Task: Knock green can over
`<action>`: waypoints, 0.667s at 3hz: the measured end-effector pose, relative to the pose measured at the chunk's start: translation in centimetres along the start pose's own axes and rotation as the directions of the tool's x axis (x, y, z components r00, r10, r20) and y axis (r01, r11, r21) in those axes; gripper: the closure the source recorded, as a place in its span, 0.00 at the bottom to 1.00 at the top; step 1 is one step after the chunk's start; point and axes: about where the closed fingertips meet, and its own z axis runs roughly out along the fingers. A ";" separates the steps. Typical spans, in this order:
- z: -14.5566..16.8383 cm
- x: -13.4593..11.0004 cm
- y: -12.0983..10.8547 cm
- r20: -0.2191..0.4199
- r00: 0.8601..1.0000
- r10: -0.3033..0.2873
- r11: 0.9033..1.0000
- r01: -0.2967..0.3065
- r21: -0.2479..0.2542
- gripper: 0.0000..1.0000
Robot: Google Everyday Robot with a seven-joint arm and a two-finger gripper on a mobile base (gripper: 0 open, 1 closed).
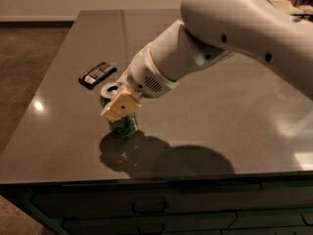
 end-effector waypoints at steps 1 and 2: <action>-2.9 1.4 -2.4 -0.122 0.992 0.019 1.000 -0.019 0.002 1.00; -5.2 4.0 -5.0 -0.306 0.952 0.010 1.000 -0.006 0.015 1.00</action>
Offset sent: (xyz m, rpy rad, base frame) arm 0.0534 -0.1379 0.0028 -0.6246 0.1014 0.0104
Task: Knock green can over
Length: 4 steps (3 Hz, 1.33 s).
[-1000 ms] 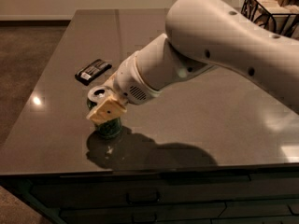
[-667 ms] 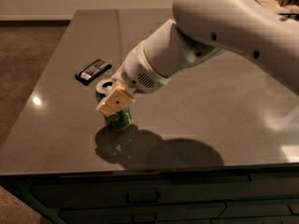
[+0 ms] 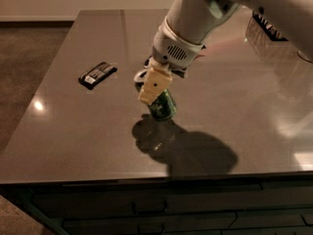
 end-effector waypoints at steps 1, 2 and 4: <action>-0.2 3.1 -1.3 -0.195 0.980 -0.025 1.000 0.025 -0.005 1.00; -0.1 5.2 -2.1 -0.334 0.941 -0.052 0.998 0.057 0.003 0.83; 1.0 7.0 -2.4 -0.465 0.880 -0.100 0.994 0.110 -0.005 0.36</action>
Offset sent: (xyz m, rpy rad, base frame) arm 0.0192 -0.0774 -0.0325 -0.5405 0.0209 0.0545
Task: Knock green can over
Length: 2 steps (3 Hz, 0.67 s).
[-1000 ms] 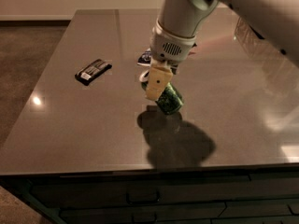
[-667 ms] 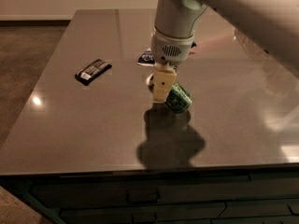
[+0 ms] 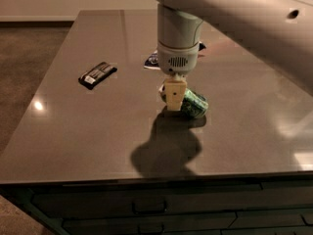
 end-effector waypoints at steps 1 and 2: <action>0.7 0.0 0.2 -0.027 1.000 -0.017 1.000 0.017 -0.004 0.13; 0.8 -0.3 -0.1 -0.016 1.000 -0.017 1.000 0.017 0.009 0.00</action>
Offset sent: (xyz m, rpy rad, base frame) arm -0.0016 0.0003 -0.0070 -0.0256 0.0049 0.0136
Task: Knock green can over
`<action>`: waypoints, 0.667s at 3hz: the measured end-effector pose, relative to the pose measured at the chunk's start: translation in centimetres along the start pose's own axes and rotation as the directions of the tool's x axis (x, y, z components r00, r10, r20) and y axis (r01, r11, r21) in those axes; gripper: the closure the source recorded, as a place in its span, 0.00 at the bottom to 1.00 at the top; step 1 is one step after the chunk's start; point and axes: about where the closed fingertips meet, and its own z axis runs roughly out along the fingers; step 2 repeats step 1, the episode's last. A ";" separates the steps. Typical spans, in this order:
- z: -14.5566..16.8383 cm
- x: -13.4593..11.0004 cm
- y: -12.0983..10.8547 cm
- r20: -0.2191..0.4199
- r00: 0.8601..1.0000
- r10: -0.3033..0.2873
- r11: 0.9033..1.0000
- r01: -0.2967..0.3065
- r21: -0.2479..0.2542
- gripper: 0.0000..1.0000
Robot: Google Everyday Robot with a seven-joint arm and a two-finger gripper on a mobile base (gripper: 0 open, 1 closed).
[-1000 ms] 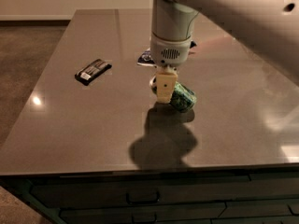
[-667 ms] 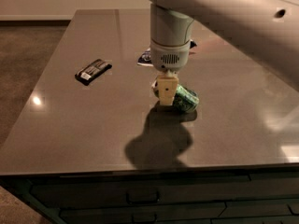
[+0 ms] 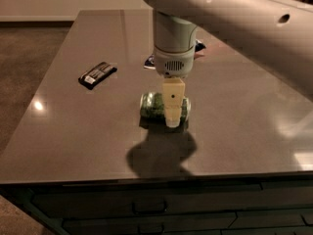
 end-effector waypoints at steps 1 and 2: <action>0.0 0.0 0.0 0.000 1.000 0.000 1.000 0.000 0.000 0.00; 0.0 0.0 0.0 0.000 1.000 0.000 1.000 0.000 0.000 0.00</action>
Offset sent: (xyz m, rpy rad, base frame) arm 0.0000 0.0000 0.0000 0.0000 0.0000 0.0000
